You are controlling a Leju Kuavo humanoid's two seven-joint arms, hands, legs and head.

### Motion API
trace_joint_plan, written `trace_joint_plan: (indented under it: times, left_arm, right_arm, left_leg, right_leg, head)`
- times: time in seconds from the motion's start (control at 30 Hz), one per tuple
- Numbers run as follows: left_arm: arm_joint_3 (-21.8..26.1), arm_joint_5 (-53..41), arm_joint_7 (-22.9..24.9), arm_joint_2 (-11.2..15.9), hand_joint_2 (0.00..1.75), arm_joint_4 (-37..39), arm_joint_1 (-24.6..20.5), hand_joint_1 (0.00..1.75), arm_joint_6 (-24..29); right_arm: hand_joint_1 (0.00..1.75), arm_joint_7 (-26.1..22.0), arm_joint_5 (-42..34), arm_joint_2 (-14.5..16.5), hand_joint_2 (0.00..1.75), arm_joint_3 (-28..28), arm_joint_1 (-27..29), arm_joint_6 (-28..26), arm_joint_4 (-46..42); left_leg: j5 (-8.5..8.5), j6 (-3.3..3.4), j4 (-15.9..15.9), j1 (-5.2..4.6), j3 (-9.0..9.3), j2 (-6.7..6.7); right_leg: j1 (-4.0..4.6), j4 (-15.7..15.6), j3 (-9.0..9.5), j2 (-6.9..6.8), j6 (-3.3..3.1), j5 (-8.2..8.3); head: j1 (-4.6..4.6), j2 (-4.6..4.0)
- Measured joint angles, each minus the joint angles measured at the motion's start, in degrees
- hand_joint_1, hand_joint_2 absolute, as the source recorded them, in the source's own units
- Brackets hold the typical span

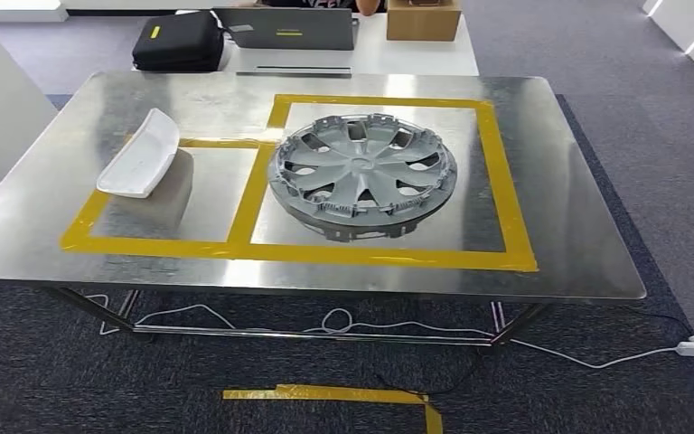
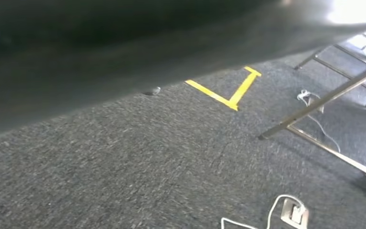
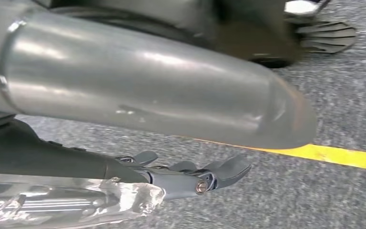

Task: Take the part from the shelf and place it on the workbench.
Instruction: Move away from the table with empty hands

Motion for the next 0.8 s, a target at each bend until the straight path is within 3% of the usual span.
trace_joint_plan:
  times: [0.03, 0.1, 0.13, 0.17, 0.23, 0.27, 0.3, 0.33, 0.37, 0.43, 0.5, 0.53, 0.6, 0.63, 0.67, 0.73, 0.77, 0.8]
  left_arm:
    - [0.1, 0.0, 0.0, 0.0, 0.0, 0.1, -0.1, 0.0, 0.0]
    - [0.2, 0.0, 0.0, 0.1, 0.0, 0.3, -0.1, 0.0, 0.0]
    - [0.2, 0.0, 0.0, 0.1, 0.0, 0.4, -0.1, 0.0, 0.0]
    - [0.3, 0.0, 0.0, 0.2, 0.0, 0.5, 0.0, 0.0, 0.0]
    - [0.3, 0.0, 0.0, 0.2, 0.0, 0.6, 0.0, 0.0, 0.0]
    - [0.3, 0.0, 0.0, 0.3, 0.0, 0.7, 0.0, 0.0, 0.0]
    - [0.3, 0.0, 0.0, 0.3, 0.0, 0.8, 0.0, 0.0, 0.0]
    - [0.4, 0.0, 0.0, 0.3, 0.0, 0.9, 0.0, 0.0, 0.0]
    - [0.4, 0.0, 0.0, 0.3, 0.0, 1.0, 0.0, 0.0, 0.0]
    - [0.3, -0.4, 0.3, 0.3, 0.0, 1.1, -0.1, 0.0, -0.4]
    - [-0.3, -3.9, 3.9, 0.4, 0.0, 2.5, -0.3, 0.0, -3.6]
    - [-1.2, -7.2, 8.4, 0.6, 0.0, 4.7, -0.4, 0.0, -6.5]
    - [-3.7, -13.4, 19.7, 0.7, 0.0, 11.2, -0.6, 0.0, -11.0]
    - [-4.9, -15.1, 24.1, 0.6, 0.0, 14.4, -0.5, 0.0, -11.8]
    - [-5.7, -15.8, 26.4, 0.2, 0.0, 17.0, -0.3, 0.0, -11.9]
    - [-7.0, -16.3, 26.7, -0.4, 0.0, 21.2, 0.0, 0.0, -11.9]
    - [-7.5, -16.6, 26.2, -0.6, 0.0, 22.8, 0.0, 0.0, -12.1]
    - [-7.9, -16.9, 25.8, -0.5, 0.0, 24.2, -0.1, 0.0, -12.4]
  right_arm:
    - [0.0, 0.0, 0.0, 0.0, 0.0, 0.0, 0.0, 0.0, 0.0]
    - [0.0, 0.0, 0.0, 0.0, 0.0, 0.0, 0.1, 0.0, 0.0]
    - [0.0, 0.0, 0.0, 0.0, 0.0, 0.0, 0.1, 0.0, 0.0]
    - [0.0, 0.0, 0.0, 0.0, 0.0, -0.1, 0.1, 0.0, 0.0]
    - [0.0, 0.0, 0.0, 0.0, 0.0, -0.1, 0.1, 0.0, 0.0]
    - [0.0, 0.0, 0.0, 0.0, 0.0, -0.1, 0.1, 0.0, 0.0]
    - [0.0, 0.0, 0.0, 0.0, 0.0, -0.2, 0.1, 0.0, 0.0]
    - [0.0, 0.0, 0.0, 0.0, 0.0, -0.2, 0.1, 0.0, 0.0]
    - [0.0, 0.0, 0.0, 0.0, 0.0, -0.2, 0.1, 0.0, 0.0]
    - [0.0, 0.1, 0.1, 0.0, 0.0, -0.2, 0.1, 0.1, 0.0]
    - [0.0, 0.6, 0.7, 0.1, 0.0, -0.2, 0.1, 0.6, 0.1]
    - [0.0, 1.0, 1.2, 0.1, 0.0, -0.1, 0.1, 1.2, 0.1]
    - [0.0, 1.8, 2.0, 0.0, 0.0, 0.0, 0.2, 2.4, 0.1]
    - [0.0, 2.0, 2.3, -0.1, 0.0, 0.0, 0.3, 2.9, 0.1]
    - [0.0, 2.1, 2.4, -0.1, 0.0, 0.1, 0.5, 3.2, 0.1]
    - [0.0, 2.2, 2.6, -0.3, 0.0, 0.1, 0.8, 3.4, 0.1]
    - [0.0, 2.3, 2.6, -0.4, 0.0, 0.1, 0.9, 3.4, 0.1]
    - [0.0, 2.3, 2.7, -0.5, 0.0, 0.1, 0.9, 3.4, 0.1]
  left_leg:
    - [0.47, -0.31, 0.1, -0.01, -0.12, 0.03]
    - [0.95, -1.0, 0.3, 0.17, -0.41, -0.01]
    - [-0.27, -1.35, 1.0, 0.29, -0.79, -0.13]
    - [-2.65, -1.68, 2.8, 0.4, -1.39, -0.27]
    - [-9.08, -2.18, 9.5, 0.61, -2.96, -0.45]
    - [-11.22, -2.34, 13.3, 0.66, -3.55, -0.47]
    - [-11.92, -2.41, 16.0, 0.69, -3.6, -0.48]
    - [-11.3, -2.38, 17.1, 0.69, -2.88, -0.5]
    - [-9.86, -2.25, 16.1, 0.69, -1.2, -0.52]
    - [-7.63, -1.66, 8.8, 0.61, 4.77, -0.71]
    - [-7.99, -0.87, 1.2, 0.29, 9.72, -0.93]
    - [-8.43, -0.5, -0.6, 0.0, 10.61, -0.99]
    - [-7.87, 0.26, -1.7, -0.41, 10.07, -0.8]
    - [-7.3, 0.7, -1.9, -0.45, 9.51, -0.59]
    - [-6.64, 1.09, -2.1, -0.38, 8.85, -0.34]
    - [-5.36, 1.57, -2.1, -0.31, 7.28, -0.05]
    - [-4.64, 1.63, -2.1, -0.33, 6.4, -0.06]
    - [-3.89, 1.64, -2.0, -0.35, 5.44, -0.13]
  right_leg:
    - [0.12, -1.6, 0.96, 0.0, -0.37, -0.54]
    - [0.18, -1.6, 0.02, -0.12, -1.42, -0.04]
    - [0.18, -1.5, -0.57, -0.21, -2.02, 0.53]
    - [0.15, -1.5, -1.29, -0.3, -2.52, 1.25]
    - [0.33, -1.4, -2.98, -0.35, -3.03, 2.69]
    - [0.45, -1.3, -3.85, -0.36, -3.05, 3.38]
    - [0.55, -1.2, -4.73, -0.37, -3.05, 4.05]
    - [0.62, -0.9, -5.7, -0.36, -3.01, 4.7]
    - [0.67, -0.5, -6.66, -0.32, -2.93, 5.28]
    - [0.79, 0.3, -8.45, -0.19, -2.62, 6.23]
    - [0.83, 0.8, -9.55, -0.19, -2.05, 7.04]
    - [0.69, 1.0, -9.93, -0.28, -1.69, 7.48]
    - [0.29, 1.2, -10.61, -0.33, -0.96, 8.1]
    - [0.14, 1.9, -11.19, -0.22, -0.67, 7.2]
    - [0.1, 3.5, -11.99, -0.08, -0.41, 5.28]
    - [0.04, 9.5, -13.97, 0.09, 0.02, -0.6]
    - [0.02, 13.2, -14.73, 0.09, 0.21, -2.78]
    - [0.01, 16.0, -14.95, 0.09, 0.32, -3.62]
  head:
    - [-0.01, 0.0]
    - [0.06, 0.0]
    - [0.02, 0.0]
    - [-0.12, 0.0]
    - [-0.41, 0.0]
    - [-0.46, 0.0]
    - [-0.43, 0.0]
    - [-0.44, 0.0]
    - [-0.44, 0.0]
    - [-0.45, 0.0]
    - [-0.39, 0.0]
    - [-0.39, 0.0]
    - [-0.53, 0.0]
    - [-0.56, 0.0]
    - [-0.52, 0.0]
    - [-0.36, 0.0]
    - [-0.32, 0.0]
    - [-0.33, 0.0]
